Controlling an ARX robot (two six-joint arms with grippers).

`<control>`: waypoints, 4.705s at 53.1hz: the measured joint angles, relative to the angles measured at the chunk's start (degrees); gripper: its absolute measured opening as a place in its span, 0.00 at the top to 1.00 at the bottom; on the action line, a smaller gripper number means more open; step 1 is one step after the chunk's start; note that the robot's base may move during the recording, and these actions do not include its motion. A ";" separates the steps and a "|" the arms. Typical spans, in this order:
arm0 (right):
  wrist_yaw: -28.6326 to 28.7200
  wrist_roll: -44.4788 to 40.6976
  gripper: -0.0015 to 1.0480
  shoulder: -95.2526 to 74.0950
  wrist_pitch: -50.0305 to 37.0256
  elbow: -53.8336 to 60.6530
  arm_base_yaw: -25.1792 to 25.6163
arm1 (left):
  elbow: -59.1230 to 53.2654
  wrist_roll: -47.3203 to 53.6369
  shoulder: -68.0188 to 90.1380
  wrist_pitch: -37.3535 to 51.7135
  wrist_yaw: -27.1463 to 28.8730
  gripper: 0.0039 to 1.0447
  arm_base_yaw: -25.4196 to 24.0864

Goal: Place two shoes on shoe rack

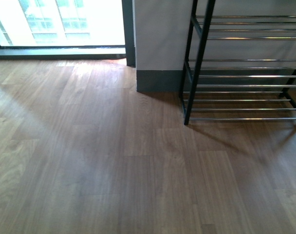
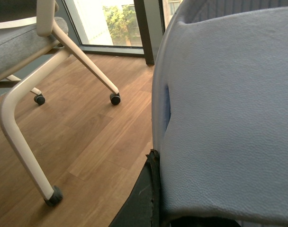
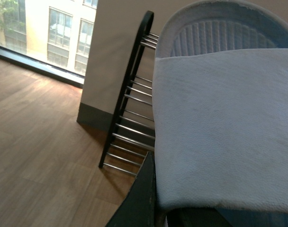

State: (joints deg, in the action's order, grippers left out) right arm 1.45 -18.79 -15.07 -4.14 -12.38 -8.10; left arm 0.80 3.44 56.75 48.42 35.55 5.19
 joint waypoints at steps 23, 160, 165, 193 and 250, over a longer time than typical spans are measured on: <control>-0.70 0.04 0.98 0.02 0.09 0.39 -0.02 | 0.02 0.07 0.15 0.00 -0.92 0.98 0.22; -4.42 7.58 0.98 -89.94 -18.38 -38.07 -0.81 | 0.00 0.17 0.04 0.00 -0.20 0.98 0.04; -5.44 8.04 0.98 -95.62 -18.14 -42.75 -0.24 | 0.00 0.15 0.04 0.00 -0.20 0.98 0.04; -6.01 16.76 0.98 -113.85 -11.21 -64.94 2.21 | 0.00 0.15 0.04 0.00 -0.20 0.98 0.04; -8.92 15.30 0.93 -128.21 -2.62 -85.68 7.74 | 0.00 0.15 0.04 0.00 -0.20 0.98 0.04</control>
State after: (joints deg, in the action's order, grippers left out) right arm -7.46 -3.49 -143.28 -6.76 -98.06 -0.36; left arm 0.80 3.60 56.80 48.42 35.35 5.23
